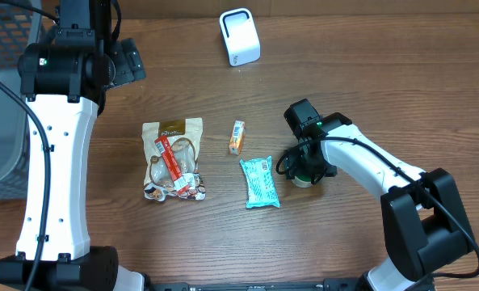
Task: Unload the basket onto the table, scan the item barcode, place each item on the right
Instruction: 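Carry the jar to the white scanner and hold its label there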
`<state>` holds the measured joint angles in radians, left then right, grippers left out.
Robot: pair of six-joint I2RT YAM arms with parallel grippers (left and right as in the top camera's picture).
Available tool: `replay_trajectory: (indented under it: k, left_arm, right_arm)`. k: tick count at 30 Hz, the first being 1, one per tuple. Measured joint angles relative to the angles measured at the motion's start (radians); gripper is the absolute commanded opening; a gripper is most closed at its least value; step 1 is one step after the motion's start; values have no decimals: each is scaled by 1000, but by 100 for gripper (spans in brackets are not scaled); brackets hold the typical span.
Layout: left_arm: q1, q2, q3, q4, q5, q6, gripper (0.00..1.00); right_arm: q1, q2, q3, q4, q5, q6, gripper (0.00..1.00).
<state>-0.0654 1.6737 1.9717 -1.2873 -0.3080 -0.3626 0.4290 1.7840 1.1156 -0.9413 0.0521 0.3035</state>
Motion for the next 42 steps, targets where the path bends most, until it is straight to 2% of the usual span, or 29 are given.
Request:
replay_trajectory:
  k: [1,5,9,13,14,16,23,25,31,33,35,36,42]
  left_arm:
    - [0,0,0,0,0,0,100]
    - [0,0,0,0,0,0,100]
    - [0,0,0,0,0,0,100]
    - [0,0,0,0,0,0,100]
    - [0,0,0,0,0,0,100]
    - [0,0,0,0,0,0,100]
    - [0,0,0,0,0,0,100]
    - [0,0,0,0,0,0,100]
    - [0,0,0,0,0,0,100]
    - [0,0,0,0,0,0,100]
    - [0,0,0,0,0,0,100]
    - [0,0,0,0,0,0,100]
    - [0,0,0,0,0,0,100]
  right_arm:
    - [0,0,0,-6,0,-2,62]
    - [0,0,6,-49,2,3,60]
    - [0,11,80,-193,17,2,59]
    - [0,24,309,-360,26,-30,53]
    - [0,24,387,-404,27,-39,48]
    - [0,24,533,-476,30,-51,42]
    - [0,23,1030,-708,-8,-69,39]
    - [0,20,1116,-742,-26,-69,38]
    - [0,8,1188,-711,-56,-69,38]
    - [0,20,1187,-658,-56,-69,38]
    - [0,39,1187,-605,-57,-69,29]
    - [0,51,1186,-579,-57,-69,28]
    - [0,119,1185,-415,-55,-69,29]
